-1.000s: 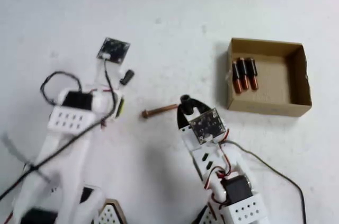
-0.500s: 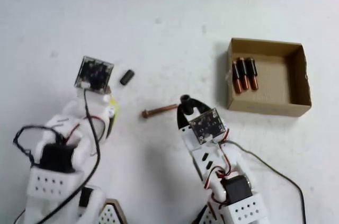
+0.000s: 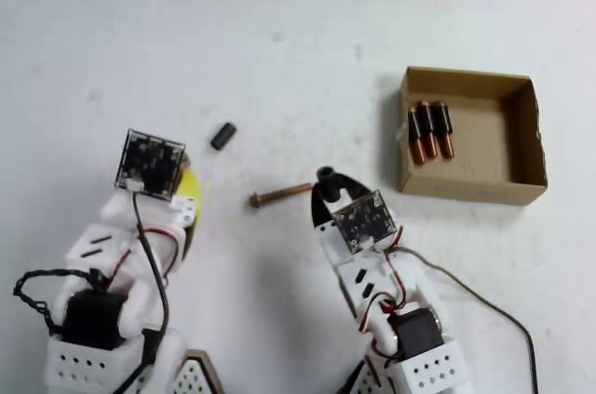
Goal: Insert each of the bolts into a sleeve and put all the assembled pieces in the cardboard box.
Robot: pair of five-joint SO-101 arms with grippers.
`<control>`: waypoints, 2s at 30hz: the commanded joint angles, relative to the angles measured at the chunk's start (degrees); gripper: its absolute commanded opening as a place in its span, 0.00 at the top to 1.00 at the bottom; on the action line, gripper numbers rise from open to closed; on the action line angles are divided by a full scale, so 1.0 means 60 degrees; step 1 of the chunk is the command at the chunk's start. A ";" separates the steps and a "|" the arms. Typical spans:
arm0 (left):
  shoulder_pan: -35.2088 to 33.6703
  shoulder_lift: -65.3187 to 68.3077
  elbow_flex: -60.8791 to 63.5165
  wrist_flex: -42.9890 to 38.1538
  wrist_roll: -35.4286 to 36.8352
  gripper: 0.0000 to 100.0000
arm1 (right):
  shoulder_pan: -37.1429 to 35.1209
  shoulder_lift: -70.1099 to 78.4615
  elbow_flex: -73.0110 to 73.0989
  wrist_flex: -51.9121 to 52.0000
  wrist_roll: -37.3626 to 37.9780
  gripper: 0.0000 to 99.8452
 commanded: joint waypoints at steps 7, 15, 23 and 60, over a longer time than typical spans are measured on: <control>0.0125 -0.0989 0.1172 -0.2037 -0.0015 0.98 | -0.0696 -0.0081 0.0088 -0.0139 -0.0117 0.98; 0.0139 -0.1531 0.1172 -0.2066 0.0733 0.98 | -0.1692 -0.0066 0.0088 -0.1018 -0.0864 0.98; 0.0769 -0.2249 0.1172 -0.2125 0.1802 0.98 | -0.2542 -0.0022 0.0088 -0.2103 -0.1128 0.98; 0.2484 -0.3758 0.2168 -0.6227 0.3516 0.98 | -0.2938 -0.0007 0.0088 -0.2088 -0.1275 0.98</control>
